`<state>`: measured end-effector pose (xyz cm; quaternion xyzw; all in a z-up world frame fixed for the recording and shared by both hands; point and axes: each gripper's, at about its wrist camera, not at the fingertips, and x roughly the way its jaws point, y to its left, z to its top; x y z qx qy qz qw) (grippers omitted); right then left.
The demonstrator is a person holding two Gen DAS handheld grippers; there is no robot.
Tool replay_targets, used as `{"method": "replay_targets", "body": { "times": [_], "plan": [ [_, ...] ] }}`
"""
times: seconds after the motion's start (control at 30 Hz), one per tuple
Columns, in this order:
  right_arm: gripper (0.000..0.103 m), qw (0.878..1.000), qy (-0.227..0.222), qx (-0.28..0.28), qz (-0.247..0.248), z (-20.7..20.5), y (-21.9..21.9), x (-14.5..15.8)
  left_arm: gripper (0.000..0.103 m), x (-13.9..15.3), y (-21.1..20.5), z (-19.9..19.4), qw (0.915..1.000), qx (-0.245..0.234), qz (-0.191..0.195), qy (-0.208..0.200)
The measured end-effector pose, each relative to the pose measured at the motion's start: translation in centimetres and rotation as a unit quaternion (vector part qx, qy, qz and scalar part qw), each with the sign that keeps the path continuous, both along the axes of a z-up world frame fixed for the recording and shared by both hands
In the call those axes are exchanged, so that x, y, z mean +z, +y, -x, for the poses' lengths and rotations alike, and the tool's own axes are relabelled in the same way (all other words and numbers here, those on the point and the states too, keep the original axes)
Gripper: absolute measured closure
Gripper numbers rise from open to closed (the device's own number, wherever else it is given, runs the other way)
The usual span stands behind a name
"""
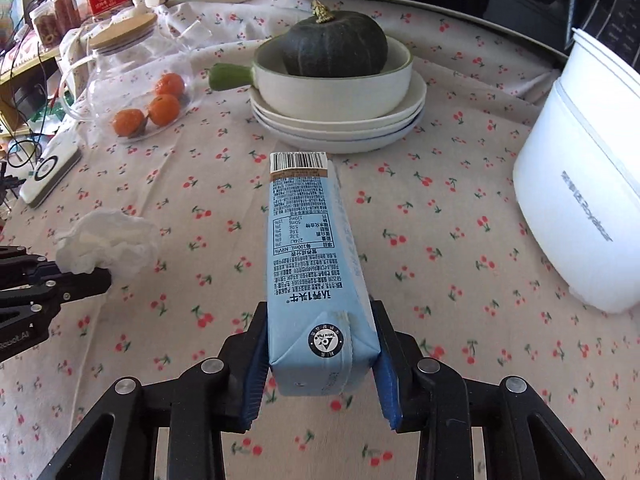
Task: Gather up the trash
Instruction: 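Lift the tissue and milk carton off the table and carry them over the bin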
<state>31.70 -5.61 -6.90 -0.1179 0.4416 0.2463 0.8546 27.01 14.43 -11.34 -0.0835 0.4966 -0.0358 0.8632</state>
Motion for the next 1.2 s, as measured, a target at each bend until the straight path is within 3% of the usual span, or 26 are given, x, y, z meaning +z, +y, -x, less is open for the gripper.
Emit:
{"method": "replay_targets", "body": {
  "times": [0.3, 0.8, 0.93, 1.2],
  "plan": [
    [0.062, 1.000, -0.016, -0.009, 0.001, 8.1, -3.4, 2.4, 0.091, 1.7, -4.0, 6.5, 0.9996, -0.026, -0.002, -0.001],
    [0.062, 0.996, -0.023, -0.082, -0.016, 18.9, -11.7, 4.3, 0.091, 4.2, -9.3, 14.7, 0.9971, -0.075, 0.006, -0.012],
    [0.062, 0.994, -0.013, -0.112, -0.011, 20.9, -13.8, 3.9, 0.091, 4.1, -10.6, 16.0, 0.9961, -0.088, 0.003, -0.012],
    [0.062, 0.983, 0.022, -0.177, -0.045, 24.3, -19.6, 3.1, 0.091, 3.8, -14.3, 17.2, 0.9914, -0.130, 0.011, -0.011]
  ]
}}
